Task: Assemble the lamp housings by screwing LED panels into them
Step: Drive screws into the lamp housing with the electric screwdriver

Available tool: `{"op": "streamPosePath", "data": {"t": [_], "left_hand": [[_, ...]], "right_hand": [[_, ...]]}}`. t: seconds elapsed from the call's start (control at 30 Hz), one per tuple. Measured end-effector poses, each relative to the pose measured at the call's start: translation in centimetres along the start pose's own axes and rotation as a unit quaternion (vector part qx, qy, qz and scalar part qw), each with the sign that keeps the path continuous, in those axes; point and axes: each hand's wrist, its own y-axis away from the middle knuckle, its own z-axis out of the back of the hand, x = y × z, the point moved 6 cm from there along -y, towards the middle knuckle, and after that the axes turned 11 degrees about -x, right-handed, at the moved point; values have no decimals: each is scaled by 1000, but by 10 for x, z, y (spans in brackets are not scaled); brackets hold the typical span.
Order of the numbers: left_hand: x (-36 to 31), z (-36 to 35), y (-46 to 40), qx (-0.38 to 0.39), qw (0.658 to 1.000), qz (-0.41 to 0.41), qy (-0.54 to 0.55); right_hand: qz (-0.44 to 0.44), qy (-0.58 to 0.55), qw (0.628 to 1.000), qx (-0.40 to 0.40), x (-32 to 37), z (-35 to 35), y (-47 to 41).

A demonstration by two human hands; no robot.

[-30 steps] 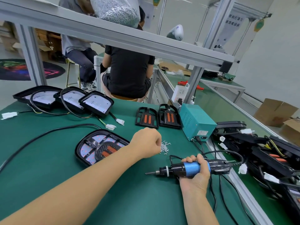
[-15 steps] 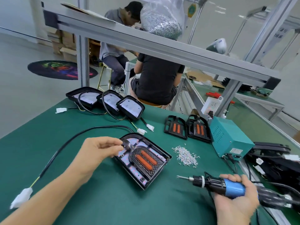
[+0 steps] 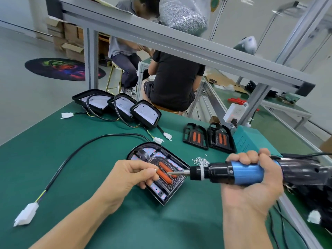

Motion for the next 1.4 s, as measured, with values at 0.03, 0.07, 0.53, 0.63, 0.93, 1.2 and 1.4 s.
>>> {"op": "streamPosePath", "data": {"t": [0.03,0.07,0.53,0.63,0.93,1.2,1.4], "left_hand": [[0,0,1,2,1000,1,2],[0,0,2,5,1000,1,3],[-3,2,9,29,999,-26,-1],[-4,3,9,29,999,-31,-1],[-3,5,7,23,999,-25,18],[-7,6,5,21,999,-45,-13],[-4,5,2,29,993,-61,-93]], "right_hand": [[0,5,1000,9,-1,-5,2],[1,10,1000,17,-2,-9,4],[-1,43,997,61,-18,-26,16],[-2,48,997,59,-19,-26,18],[8,42,998,50,-22,-28,21],[10,41,998,41,-23,-26,23],[12,49,998,38,-22,-22,22]]}}
